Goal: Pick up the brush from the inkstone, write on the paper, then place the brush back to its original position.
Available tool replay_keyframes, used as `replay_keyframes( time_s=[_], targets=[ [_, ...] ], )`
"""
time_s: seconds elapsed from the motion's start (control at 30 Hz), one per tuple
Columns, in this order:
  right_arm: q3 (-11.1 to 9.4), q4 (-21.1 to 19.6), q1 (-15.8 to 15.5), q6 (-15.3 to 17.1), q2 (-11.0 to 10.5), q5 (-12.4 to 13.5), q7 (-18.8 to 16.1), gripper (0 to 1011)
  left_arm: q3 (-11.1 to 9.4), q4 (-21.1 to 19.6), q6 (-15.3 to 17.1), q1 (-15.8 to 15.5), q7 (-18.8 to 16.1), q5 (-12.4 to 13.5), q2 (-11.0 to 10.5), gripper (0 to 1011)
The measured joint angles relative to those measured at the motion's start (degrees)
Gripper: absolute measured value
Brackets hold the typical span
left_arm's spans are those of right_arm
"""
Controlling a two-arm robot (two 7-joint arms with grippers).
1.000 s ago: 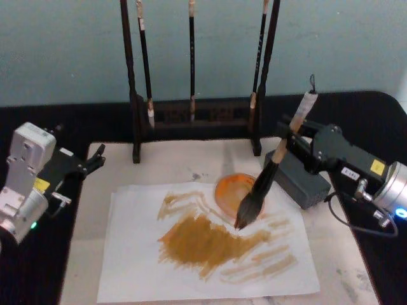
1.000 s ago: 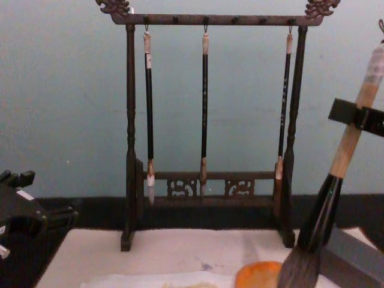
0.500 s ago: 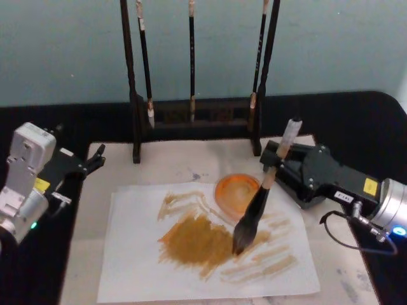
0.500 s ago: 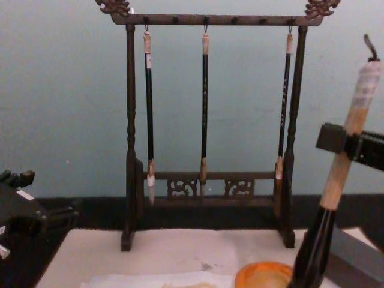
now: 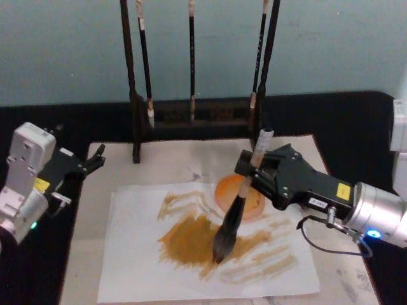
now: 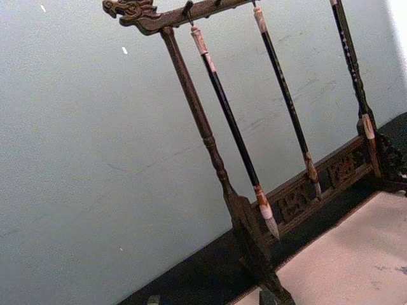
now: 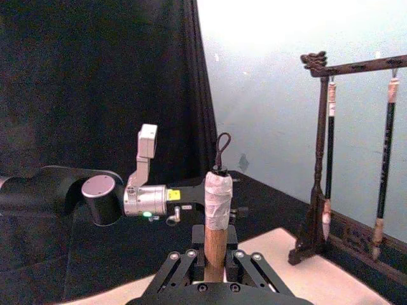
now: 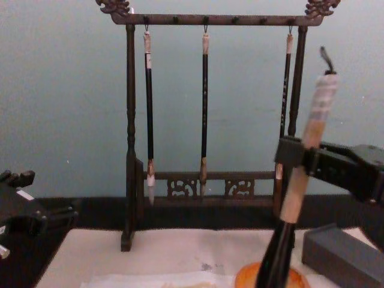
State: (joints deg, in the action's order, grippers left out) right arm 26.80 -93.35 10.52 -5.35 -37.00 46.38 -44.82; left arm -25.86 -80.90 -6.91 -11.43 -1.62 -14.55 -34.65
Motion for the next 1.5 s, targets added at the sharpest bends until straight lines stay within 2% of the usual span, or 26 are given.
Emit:
replay_keyframes(
  time_s=[0.1,0.2,0.33,0.67,1.5],
  targets=[
    [0.5,0.5,0.6,0.0,0.5,-0.2,-0.3,176,0.0,0.0,0.0,0.0,0.0,0.0,0.0,1010],
    [2.0,2.5,2.7,-0.2,2.3,-0.6,-1.4,176,0.0,0.0,0.0,0.0,0.0,0.0,0.0,1010],
    [3.2,3.9,4.0,-0.4,3.4,-0.7,-2.4,176,0.0,0.0,0.0,0.0,0.0,0.0,0.0,1010],
    [5.5,6.6,6.1,-0.9,5.6,-1.0,-4.0,176,0.0,0.0,0.0,0.0,0.0,0.0,0.0,1010],
    [8.6,7.9,7.0,-1.4,6.7,-2.4,-5.1,176,0.0,0.0,0.0,0.0,0.0,0.0,0.0,1010]
  ],
)
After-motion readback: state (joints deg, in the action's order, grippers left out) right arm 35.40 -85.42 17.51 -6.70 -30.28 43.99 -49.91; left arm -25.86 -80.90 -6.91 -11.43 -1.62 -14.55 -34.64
